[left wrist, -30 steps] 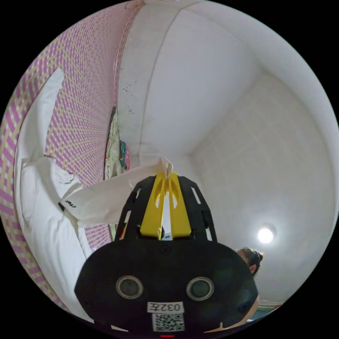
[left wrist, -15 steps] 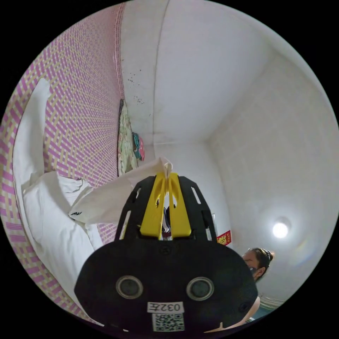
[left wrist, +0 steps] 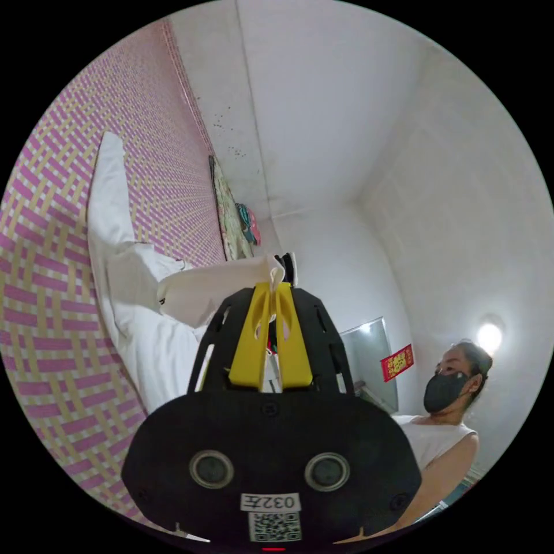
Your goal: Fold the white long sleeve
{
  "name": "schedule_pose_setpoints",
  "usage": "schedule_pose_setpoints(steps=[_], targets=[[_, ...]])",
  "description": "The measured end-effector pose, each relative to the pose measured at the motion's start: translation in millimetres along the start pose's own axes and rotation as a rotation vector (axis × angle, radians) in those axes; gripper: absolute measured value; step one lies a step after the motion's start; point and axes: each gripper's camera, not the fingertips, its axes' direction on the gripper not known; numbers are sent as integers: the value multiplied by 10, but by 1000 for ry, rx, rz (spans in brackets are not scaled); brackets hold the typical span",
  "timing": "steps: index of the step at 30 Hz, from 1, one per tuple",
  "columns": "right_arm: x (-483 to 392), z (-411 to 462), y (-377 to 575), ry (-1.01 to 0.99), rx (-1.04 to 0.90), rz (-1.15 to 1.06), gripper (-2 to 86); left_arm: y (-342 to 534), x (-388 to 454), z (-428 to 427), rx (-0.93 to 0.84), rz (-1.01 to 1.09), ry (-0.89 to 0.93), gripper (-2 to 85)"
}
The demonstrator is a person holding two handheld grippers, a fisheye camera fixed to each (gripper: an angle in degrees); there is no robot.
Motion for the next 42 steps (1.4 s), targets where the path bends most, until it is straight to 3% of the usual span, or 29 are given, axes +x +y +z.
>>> schedule_pose_setpoints(steps=[6,9,11,15,18,20,25,29,34,37,39,42], targets=[[150,645,-300,-21,-73,45,-10,172,326,410,-96,97,-181,-10],[198,689,-390,-46,-58,32,-10,402,758,775,-145,221,-116,-10],[320,604,-474,-70,-23,32,-10,662,1167,1177,-256,351,-47,-9],[881,520,-942,-111,8,6,-10,1667,1582,2553,-728,517,-82,-9],[1274,647,-1493,-158,-36,-51,-10,2450,1043,3381,-1003,342,-258,-9],[1405,711,-1842,-176,-53,-115,-10,2796,726,3608,-1056,229,-376,-9],[1608,918,-2910,-262,-90,-225,-10,3066,675,3430,-750,-21,-422,-9],[1576,1168,-3596,-275,-133,-266,-10,2949,1233,3030,-479,6,-414,-9],[1368,1846,-4119,-320,-419,-295,-10,2409,2375,2122,63,133,-443,-9],[1210,2110,-4156,-339,-507,-354,-10,2031,2590,1771,221,77,-397,-9],[1139,2212,-4151,-323,-524,-384,-10,1838,2588,1648,274,-23,-385,-9],[1098,2357,-4154,-273,-513,-410,-10,1647,2694,1679,289,-13,-268,-8]])
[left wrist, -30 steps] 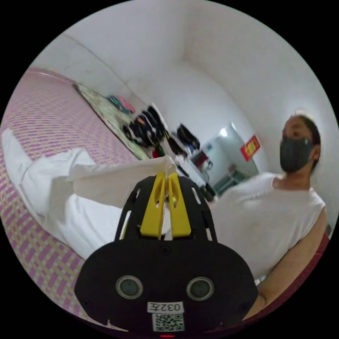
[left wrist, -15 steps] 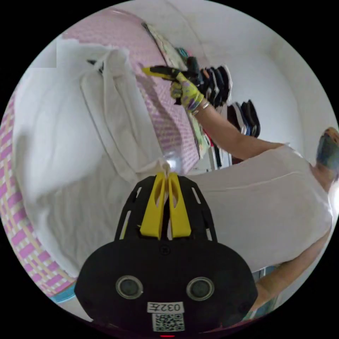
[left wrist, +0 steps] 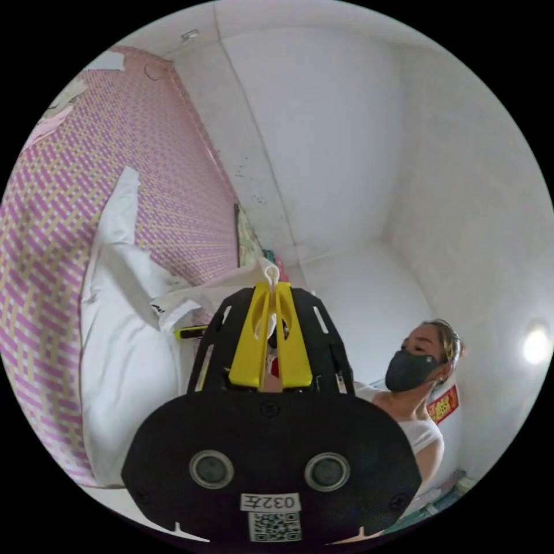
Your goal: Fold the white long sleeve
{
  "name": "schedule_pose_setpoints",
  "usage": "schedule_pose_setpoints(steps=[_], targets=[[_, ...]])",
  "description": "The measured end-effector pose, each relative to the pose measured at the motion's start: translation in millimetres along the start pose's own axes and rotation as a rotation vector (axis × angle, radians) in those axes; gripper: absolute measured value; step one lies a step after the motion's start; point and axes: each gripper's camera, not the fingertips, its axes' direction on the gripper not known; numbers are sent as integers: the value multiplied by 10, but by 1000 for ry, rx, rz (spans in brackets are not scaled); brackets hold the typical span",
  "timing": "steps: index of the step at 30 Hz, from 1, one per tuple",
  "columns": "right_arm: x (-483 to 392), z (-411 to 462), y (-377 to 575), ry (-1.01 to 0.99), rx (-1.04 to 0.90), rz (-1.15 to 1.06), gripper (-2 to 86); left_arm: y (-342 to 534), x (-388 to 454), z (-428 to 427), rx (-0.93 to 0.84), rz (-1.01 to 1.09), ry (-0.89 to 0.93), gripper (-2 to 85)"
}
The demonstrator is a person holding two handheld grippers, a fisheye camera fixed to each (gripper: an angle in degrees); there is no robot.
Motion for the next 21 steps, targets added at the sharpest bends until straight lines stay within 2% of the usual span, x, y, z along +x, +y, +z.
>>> schedule_pose_setpoints(steps=[5,8,11,13,16,19,21], targets=[[181,125,-72,-70,70,19,-10,185,334,202,17,106,246,-8],[256,201,-81,-89,108,22,-10,441,301,586,-145,96,286,-8],[328,227,-103,-108,114,1,-10,823,154,1029,-396,67,292,-9],[415,233,-119,-151,77,-19,-10,1285,196,1511,-675,88,250,-9],[588,16,-78,-178,76,-4,-10,1866,126,1929,-941,77,170,-10],[853,-260,-41,-156,134,79,-10,2333,-109,2196,-1135,23,9,-10],[969,-373,-53,-141,158,109,-10,2501,-188,2304,-1173,-14,26,-10]])
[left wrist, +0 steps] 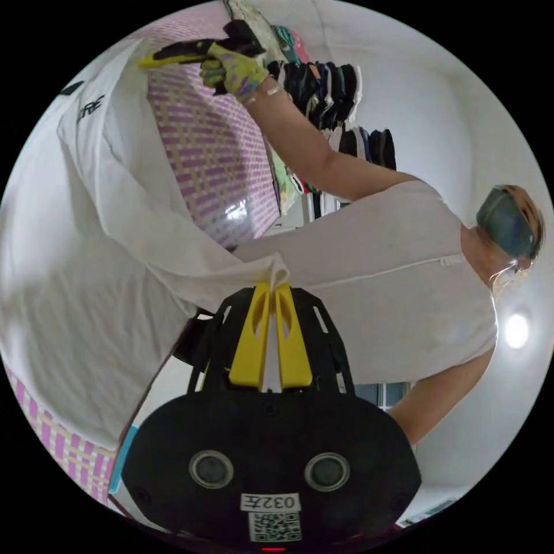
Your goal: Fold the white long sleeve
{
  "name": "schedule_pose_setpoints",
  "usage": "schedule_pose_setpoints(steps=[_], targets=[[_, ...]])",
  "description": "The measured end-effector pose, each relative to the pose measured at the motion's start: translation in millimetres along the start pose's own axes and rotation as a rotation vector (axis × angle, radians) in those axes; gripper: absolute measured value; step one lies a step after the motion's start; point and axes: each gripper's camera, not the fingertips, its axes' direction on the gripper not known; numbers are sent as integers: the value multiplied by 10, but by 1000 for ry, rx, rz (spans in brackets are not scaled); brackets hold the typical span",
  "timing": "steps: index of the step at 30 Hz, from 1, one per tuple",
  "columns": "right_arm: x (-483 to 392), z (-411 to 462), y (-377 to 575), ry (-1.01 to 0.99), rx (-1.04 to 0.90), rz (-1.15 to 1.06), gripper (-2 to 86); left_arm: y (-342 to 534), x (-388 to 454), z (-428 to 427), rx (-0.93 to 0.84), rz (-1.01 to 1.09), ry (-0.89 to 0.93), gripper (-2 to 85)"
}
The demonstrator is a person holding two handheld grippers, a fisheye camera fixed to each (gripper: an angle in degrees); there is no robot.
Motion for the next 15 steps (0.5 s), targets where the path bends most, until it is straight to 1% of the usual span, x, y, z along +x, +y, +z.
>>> schedule_pose_setpoints(steps=[2,4,7,9,12,14,15], targets=[[46,-92,-41,9,34,9,-10,-69,79,206,-71,39,-40,-10],[101,-108,-112,67,39,28,-10,-196,260,561,-210,101,-131,-10],[201,-57,-182,63,37,32,-9,-281,246,1019,-336,106,-193,-10],[277,-32,-197,30,34,37,-7,-295,158,1197,-344,84,-207,-10],[363,-128,-144,-36,57,41,4,-235,18,1313,-352,36,-287,-11],[413,-234,-72,-103,89,40,42,-177,-19,1336,-349,12,-299,-11],[463,-280,-32,-170,94,43,63,-140,1,1335,-341,14,-294,-11]])
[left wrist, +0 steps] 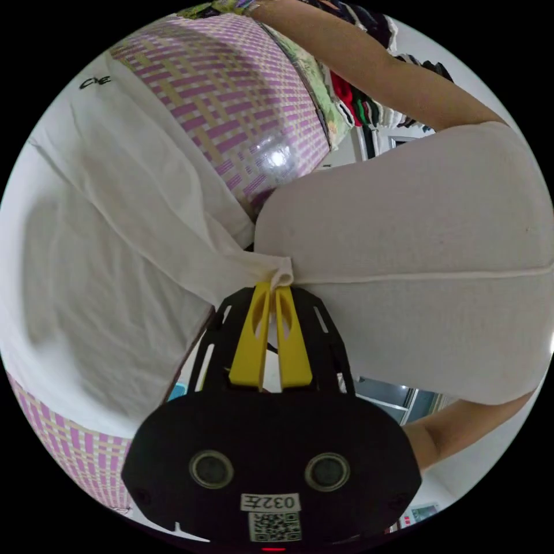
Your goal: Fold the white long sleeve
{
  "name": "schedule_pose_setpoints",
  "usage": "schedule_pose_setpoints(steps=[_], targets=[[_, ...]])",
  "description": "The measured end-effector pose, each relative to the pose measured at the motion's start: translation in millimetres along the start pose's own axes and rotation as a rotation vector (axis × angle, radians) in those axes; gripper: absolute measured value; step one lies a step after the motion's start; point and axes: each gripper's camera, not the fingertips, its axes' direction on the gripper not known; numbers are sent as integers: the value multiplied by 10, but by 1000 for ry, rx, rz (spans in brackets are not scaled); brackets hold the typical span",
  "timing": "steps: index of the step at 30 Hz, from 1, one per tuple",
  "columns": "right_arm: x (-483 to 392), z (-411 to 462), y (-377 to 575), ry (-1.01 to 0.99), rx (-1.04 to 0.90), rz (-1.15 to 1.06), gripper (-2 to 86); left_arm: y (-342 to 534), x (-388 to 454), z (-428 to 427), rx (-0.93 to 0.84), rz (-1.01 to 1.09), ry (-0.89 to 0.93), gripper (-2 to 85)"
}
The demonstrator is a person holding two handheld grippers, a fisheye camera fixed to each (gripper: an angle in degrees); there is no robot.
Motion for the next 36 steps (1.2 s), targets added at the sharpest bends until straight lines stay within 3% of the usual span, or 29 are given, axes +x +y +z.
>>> schedule_pose_setpoints(steps=[3,6,8,10,13,20,26,31,36], targets=[[88,-72,73,-180,12,-10,90,116,84,-57,25,7,-30,-11],[43,48,66,-186,-27,-9,100,238,126,-172,67,-4,-57,-10],[-35,100,62,-155,-19,-11,65,293,210,-248,107,25,-65,-10],[-186,158,54,2,-25,-11,3,346,371,-290,158,104,-73,-10],[-360,104,58,86,1,-52,-6,349,339,-78,122,93,-106,-9],[-390,246,89,251,-44,-56,42,428,-160,420,134,-12,-71,25],[-633,-87,762,295,158,-3,69,861,-233,385,190,36,4,53],[-817,167,1948,213,107,-54,61,1798,-711,-131,550,-88,86,37],[-916,752,3107,73,31,-22,59,2178,-1256,-411,756,-261,86,39]])
